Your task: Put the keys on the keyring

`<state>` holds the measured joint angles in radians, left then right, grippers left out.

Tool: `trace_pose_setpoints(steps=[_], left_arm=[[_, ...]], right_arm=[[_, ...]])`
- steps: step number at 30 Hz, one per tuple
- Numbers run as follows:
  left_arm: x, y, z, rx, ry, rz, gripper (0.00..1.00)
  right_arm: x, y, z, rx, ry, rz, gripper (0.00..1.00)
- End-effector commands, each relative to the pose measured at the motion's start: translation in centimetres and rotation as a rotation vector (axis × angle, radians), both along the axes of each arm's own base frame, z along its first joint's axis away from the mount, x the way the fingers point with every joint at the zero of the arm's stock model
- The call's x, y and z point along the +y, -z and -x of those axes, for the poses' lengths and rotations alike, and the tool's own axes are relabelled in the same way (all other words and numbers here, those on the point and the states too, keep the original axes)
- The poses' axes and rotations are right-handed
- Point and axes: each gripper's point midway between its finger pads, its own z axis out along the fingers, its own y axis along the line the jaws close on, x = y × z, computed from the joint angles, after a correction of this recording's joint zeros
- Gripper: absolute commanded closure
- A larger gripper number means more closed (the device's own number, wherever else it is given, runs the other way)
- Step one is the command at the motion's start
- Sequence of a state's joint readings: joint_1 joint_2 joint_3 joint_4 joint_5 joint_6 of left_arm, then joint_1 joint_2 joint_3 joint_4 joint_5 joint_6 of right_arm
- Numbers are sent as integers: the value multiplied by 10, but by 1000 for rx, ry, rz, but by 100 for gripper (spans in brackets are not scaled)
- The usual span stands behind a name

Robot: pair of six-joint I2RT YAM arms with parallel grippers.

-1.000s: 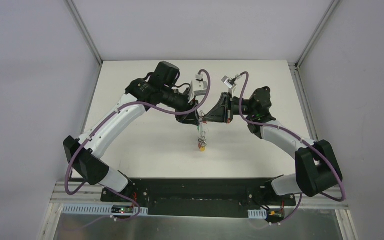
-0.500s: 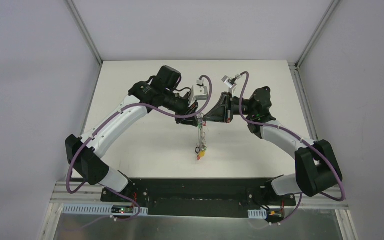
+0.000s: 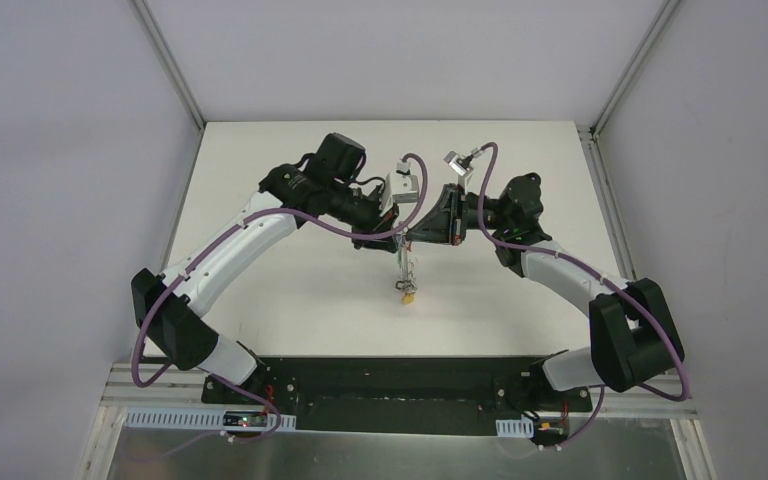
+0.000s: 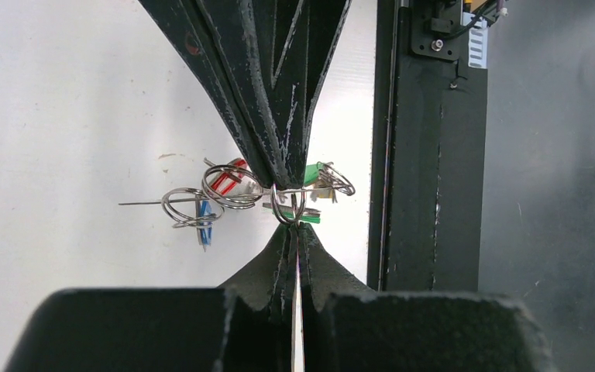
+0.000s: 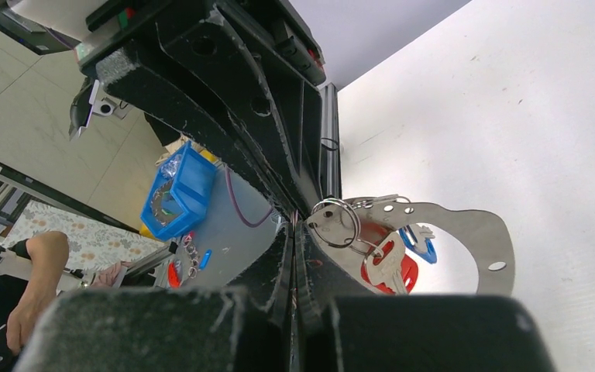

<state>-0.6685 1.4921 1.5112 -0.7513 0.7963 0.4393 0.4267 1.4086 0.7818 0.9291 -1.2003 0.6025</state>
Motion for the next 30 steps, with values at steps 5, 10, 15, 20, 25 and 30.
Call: trace_pose_setpoints(steps=[5, 10, 15, 20, 25, 30], left_arm=[[-5, -6, -1, -46, 2, -29, 99], [-9, -5, -7, -53, -27, -60, 97], [-9, -7, -10, -50, -52, -69, 88], [-3, -8, -12, -61, -73, -81, 74], [-2, -14, -14, -34, -97, -49, 65], [-8, -24, -13, 67, -96, 31, 61]], right_arm=[[0, -21, -11, -70, 55, -46, 100], [0, -19, -13, -63, 69, -46, 100], [0, -17, -12, -65, 68, -43, 100], [-3, -16, -9, -91, 58, -40, 100], [-5, -13, -5, -110, 41, -36, 100], [-5, -14, -3, -114, 37, -37, 100]])
